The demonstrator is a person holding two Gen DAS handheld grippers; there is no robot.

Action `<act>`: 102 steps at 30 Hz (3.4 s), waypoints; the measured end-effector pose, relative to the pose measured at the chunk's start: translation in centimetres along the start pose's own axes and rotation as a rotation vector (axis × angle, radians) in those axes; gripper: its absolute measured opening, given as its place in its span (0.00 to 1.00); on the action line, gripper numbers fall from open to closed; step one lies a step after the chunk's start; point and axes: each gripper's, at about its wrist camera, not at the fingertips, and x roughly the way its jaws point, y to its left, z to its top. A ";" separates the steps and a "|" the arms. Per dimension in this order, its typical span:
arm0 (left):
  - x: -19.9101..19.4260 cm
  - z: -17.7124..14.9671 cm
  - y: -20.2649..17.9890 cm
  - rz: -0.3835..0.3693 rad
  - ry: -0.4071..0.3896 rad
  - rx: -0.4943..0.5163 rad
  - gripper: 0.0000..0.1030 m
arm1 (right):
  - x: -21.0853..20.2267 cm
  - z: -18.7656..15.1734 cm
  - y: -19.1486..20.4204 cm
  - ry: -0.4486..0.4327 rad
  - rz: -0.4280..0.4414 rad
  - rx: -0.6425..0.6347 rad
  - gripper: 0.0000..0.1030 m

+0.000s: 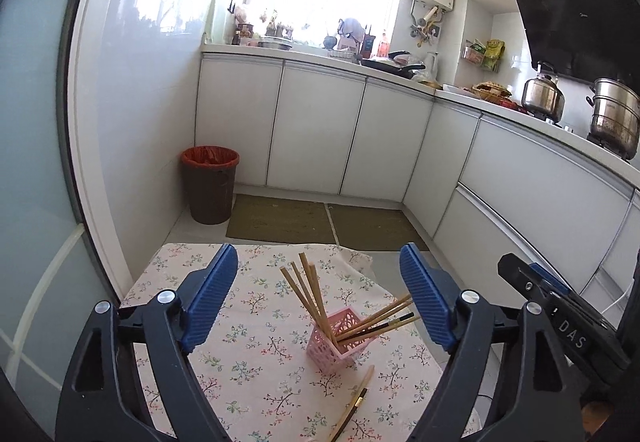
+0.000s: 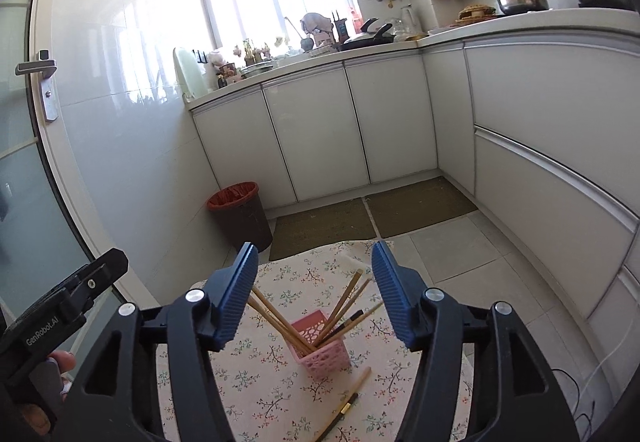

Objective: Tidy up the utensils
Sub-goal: 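Move both grippers down toward the black-tipped chopstick on the tablecloth, then close the left gripper on the plain chopstick while the right grasps the black one, then lift both held chopsticks up over the pink cup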

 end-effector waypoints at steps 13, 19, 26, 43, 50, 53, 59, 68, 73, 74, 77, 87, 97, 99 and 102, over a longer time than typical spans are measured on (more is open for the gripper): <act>0.2 -4.8 -2.1 0.024 0.203 0.088 0.93 | -4.4 -6.0 -5.9 0.093 -0.111 0.159 0.94; 5.3 -10.9 -2.8 0.039 0.508 0.180 0.93 | -3.3 -12.3 -10.4 0.241 -0.163 0.254 0.93; 10.8 -17.7 -1.6 0.095 0.707 0.146 0.93 | -1.3 -17.7 -15.5 0.390 -0.197 0.379 0.93; 20.0 -22.0 -5.4 0.068 0.675 0.136 0.83 | 1.9 -20.4 -19.5 0.488 -0.179 0.509 0.93; 22.8 -23.5 -6.3 0.057 0.729 0.175 0.36 | 3.1 -20.9 -20.3 0.521 -0.187 0.534 0.93; 22.7 -23.6 -7.4 0.023 0.706 0.221 0.21 | 3.2 -21.0 -20.2 0.526 -0.187 0.530 0.93; 21.0 -24.8 -10.2 -0.187 0.749 0.384 0.13 | 3.1 -21.1 -20.5 0.533 -0.197 0.546 0.93; 18.4 -26.2 -11.9 -0.322 0.814 0.468 0.16 | 3.6 -21.8 -20.8 0.571 -0.208 0.573 0.93; 21.0 -25.6 -13.0 -0.277 0.880 0.381 0.25 | 3.7 -22.0 -20.8 0.578 -0.213 0.570 0.93; 21.2 -25.5 -13.6 -0.265 0.885 0.389 0.28 | 3.7 -22.1 -20.8 0.579 -0.214 0.570 0.93; 22.3 -25.5 -15.3 -0.211 0.874 0.412 0.28 | 3.8 -22.2 -21.1 0.584 -0.215 0.577 0.93; 17.9 -21.5 -14.8 -0.254 0.647 0.411 0.06 | 5.3 -22.0 -19.0 0.631 -0.202 0.536 0.93; 5.4 -14.9 -6.1 -0.247 0.343 0.347 0.06 | 12.8 -21.9 -9.9 0.822 -0.271 0.248 0.85; 3.5 -13.6 -4.6 -0.227 0.289 0.336 0.06 | 14.4 -23.4 -8.3 0.904 -0.289 0.190 0.62; 1.2 -11.9 -2.7 -0.206 0.225 0.316 0.06 | 14.7 -23.8 -6.1 0.855 -0.364 0.101 0.33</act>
